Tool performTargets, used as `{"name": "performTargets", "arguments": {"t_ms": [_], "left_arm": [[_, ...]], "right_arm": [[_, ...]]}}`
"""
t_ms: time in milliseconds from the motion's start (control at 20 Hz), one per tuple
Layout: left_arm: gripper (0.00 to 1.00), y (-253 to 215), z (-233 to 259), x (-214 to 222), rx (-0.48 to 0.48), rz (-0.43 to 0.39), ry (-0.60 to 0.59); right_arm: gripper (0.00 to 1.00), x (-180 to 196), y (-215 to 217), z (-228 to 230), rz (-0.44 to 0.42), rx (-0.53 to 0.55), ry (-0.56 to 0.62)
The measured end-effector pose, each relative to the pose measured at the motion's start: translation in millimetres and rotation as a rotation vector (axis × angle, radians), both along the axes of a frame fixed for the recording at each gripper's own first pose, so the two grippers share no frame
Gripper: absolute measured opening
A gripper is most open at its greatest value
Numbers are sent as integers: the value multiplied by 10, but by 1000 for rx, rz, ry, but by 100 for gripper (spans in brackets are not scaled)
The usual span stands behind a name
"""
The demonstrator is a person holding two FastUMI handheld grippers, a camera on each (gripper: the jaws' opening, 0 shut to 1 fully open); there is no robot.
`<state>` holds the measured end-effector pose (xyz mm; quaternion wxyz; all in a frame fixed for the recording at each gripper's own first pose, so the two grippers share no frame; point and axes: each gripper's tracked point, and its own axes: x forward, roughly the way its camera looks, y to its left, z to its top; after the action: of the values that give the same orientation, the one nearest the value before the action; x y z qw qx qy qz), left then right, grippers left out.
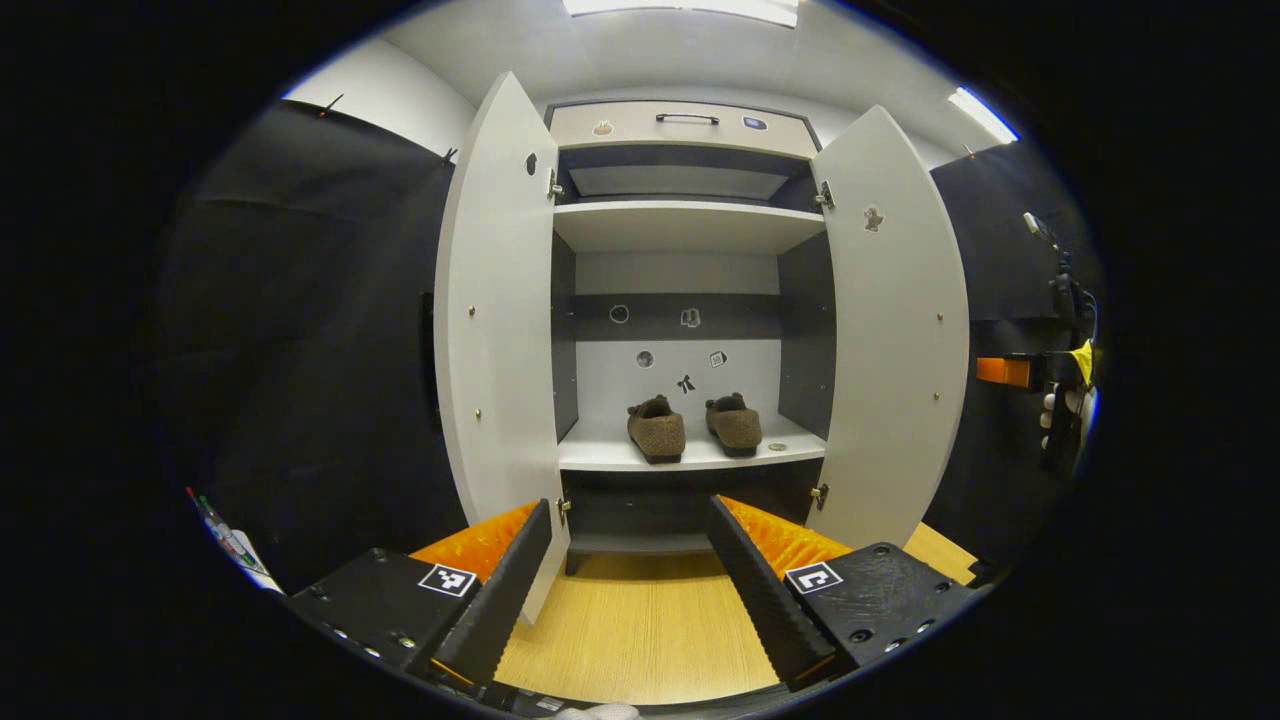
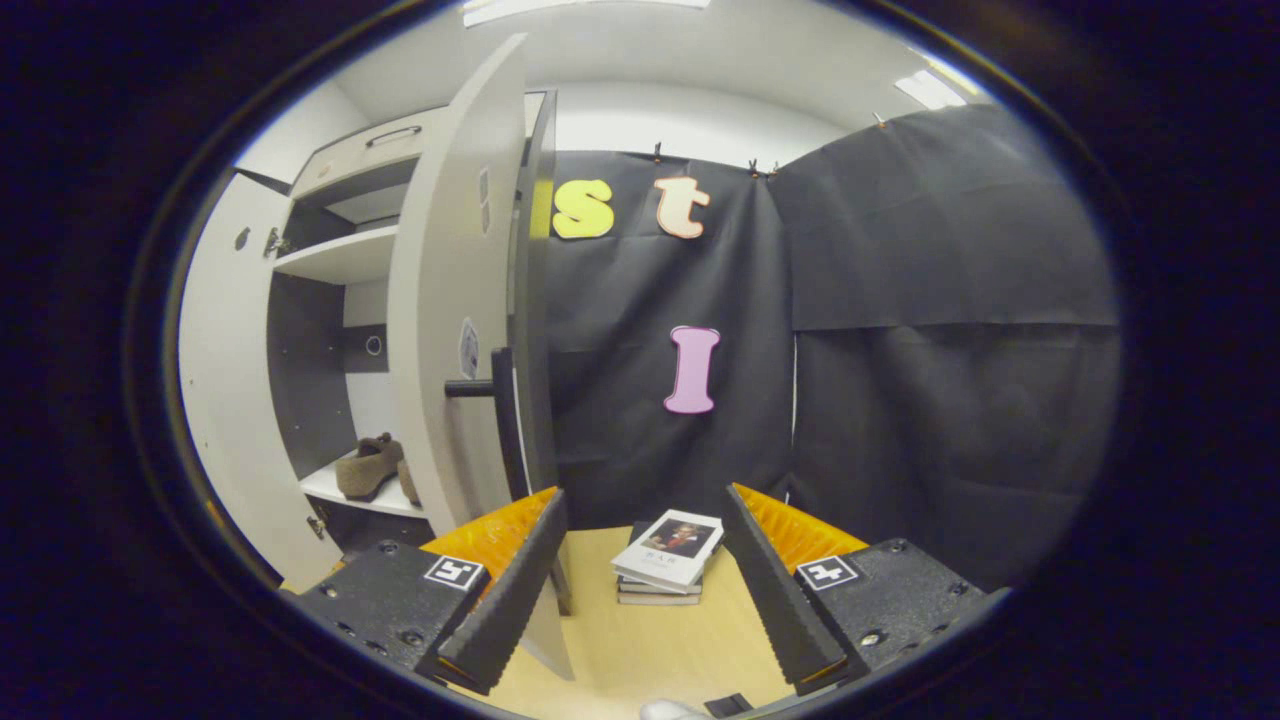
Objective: Grab one shoe with the right hand and put it into the shoe cabinet, grab the other shoe with the left hand and put it into the shoe cabinet; then close the right door with the right hand and the left door with the left hand.
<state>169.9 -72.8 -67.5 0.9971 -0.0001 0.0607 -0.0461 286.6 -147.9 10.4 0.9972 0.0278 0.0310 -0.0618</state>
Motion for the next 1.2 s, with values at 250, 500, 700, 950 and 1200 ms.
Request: {"name": "performTargets", "arguments": {"t_ms": [250, 500, 700, 950, 1200], "left_arm": [[96, -57, -7, -53, -6, 26, -3], [96, -16, -26, -49, -13, 45, 2], [96, 73, -30, -33, -8, 48, 3], [96, 247, -23, -33, 1, 54, 7], [96, 441, -47, -65, 6, 71, 11]], "right_arm": [[98, 153, 124, 146, 79, 4, -23], [89, 136, 297, 179, 111, -41, -15], [95, 86, 616, 157, 150, -32, -13], [95, 91, 1326, 134, 252, -69, -12], [95, 111, 2149, 90, 401, -74, -10]]}}
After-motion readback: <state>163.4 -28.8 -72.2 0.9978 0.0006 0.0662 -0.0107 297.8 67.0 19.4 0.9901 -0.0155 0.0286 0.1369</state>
